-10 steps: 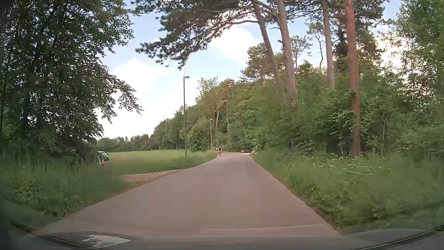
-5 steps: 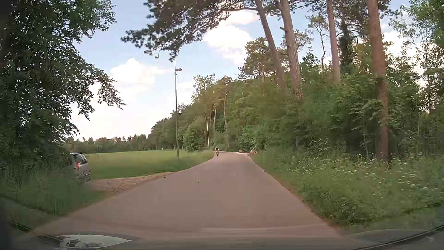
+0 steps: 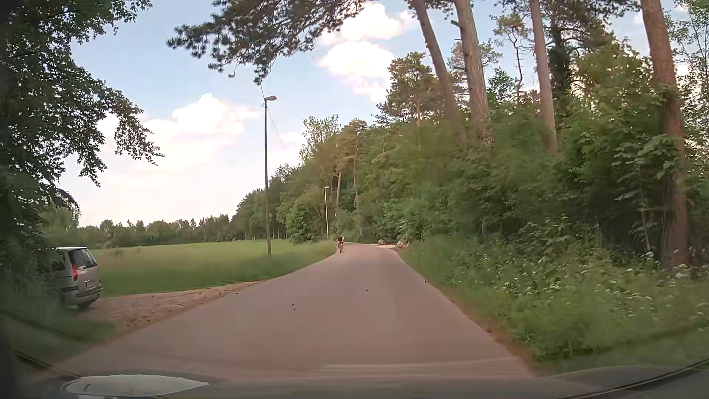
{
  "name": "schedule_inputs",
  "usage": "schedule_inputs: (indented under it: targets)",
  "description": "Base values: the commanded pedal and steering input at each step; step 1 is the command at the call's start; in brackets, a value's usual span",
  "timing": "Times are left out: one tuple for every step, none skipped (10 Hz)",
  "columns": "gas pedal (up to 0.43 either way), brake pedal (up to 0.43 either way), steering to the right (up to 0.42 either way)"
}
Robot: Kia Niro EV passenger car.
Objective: Follow the waypoints while adhering to traffic rules and regulations
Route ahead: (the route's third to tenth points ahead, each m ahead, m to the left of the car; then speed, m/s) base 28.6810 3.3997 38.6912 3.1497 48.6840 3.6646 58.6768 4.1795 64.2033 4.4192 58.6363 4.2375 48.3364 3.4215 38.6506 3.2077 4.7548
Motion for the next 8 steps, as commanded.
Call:
schedule_inputs:
  targets:
    - [0.0,0.018,0.011]
    - [0.0,0.018,0.01]
    - [0.0,0.018,0.004]
    - [0.0,0.018,0.0]
    - [0.0,0.018,-0.004]
    - [0.0,0.018,-0.008]
    - [0.0,0.024,-0.008]
    - [0.0,0.037,-0.012]
